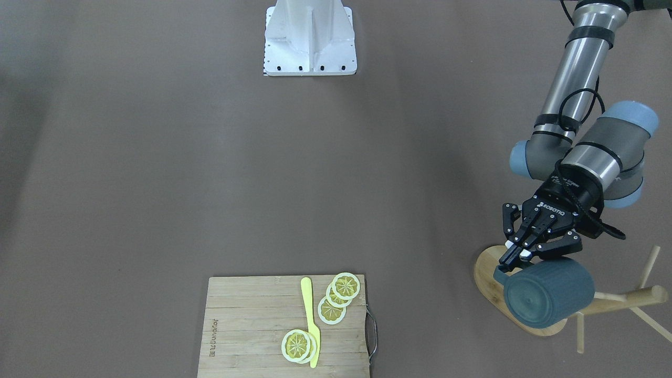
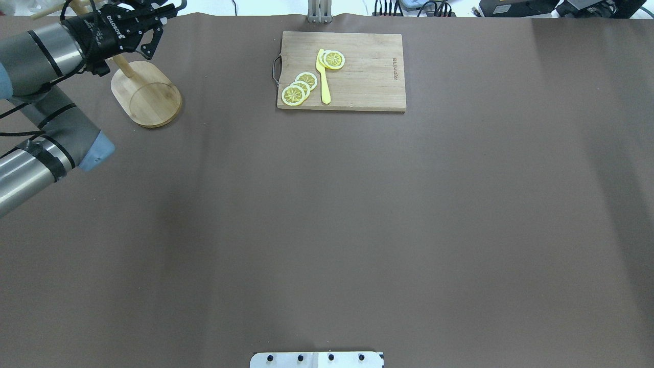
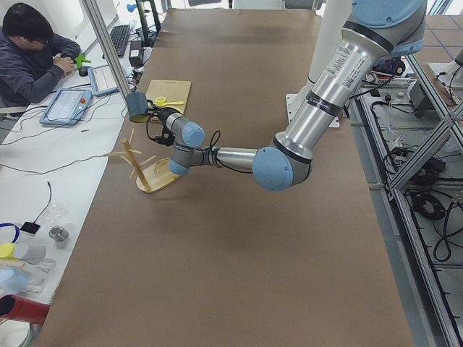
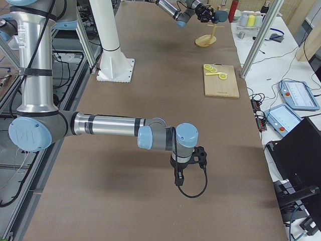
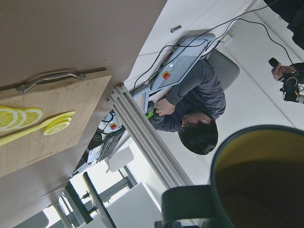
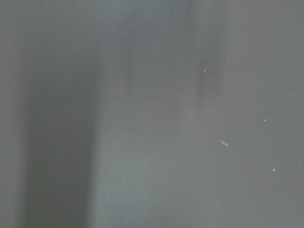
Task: Hang cup on storage rack
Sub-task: 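Lower the mug handle onto a rack peg with the left gripper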
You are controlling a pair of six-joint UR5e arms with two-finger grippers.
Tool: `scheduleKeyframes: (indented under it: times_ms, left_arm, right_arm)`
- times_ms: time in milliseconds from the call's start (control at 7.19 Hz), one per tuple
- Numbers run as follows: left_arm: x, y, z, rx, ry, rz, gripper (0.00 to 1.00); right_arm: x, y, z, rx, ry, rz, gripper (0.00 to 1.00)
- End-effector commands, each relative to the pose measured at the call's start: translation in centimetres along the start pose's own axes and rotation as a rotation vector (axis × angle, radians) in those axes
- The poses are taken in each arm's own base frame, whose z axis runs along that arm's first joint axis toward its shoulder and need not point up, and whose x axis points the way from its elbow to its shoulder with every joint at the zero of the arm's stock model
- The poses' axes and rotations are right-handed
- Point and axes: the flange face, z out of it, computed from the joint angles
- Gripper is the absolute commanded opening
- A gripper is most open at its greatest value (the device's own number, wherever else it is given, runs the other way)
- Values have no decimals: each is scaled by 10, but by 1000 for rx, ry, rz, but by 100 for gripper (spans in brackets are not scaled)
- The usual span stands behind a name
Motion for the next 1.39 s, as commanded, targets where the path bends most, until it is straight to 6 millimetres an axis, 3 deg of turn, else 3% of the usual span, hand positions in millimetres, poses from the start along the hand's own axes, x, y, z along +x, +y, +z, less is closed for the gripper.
scheduleKeyframes:
  times_ms: [0,278,1252]
  left_arm:
    - [-2,-24,-13,-9,1,4,0]
    - [-5,-47,-28,-13,3,9,0]
    - [9,-74,-49,29,6,17,0]
  right_arm:
    - [-1,-1,-1,3,0,-2,100]
    - [-2,-3,-3,6,1,-5,100]
    - [-2,-4,-3,6,1,-5,100]
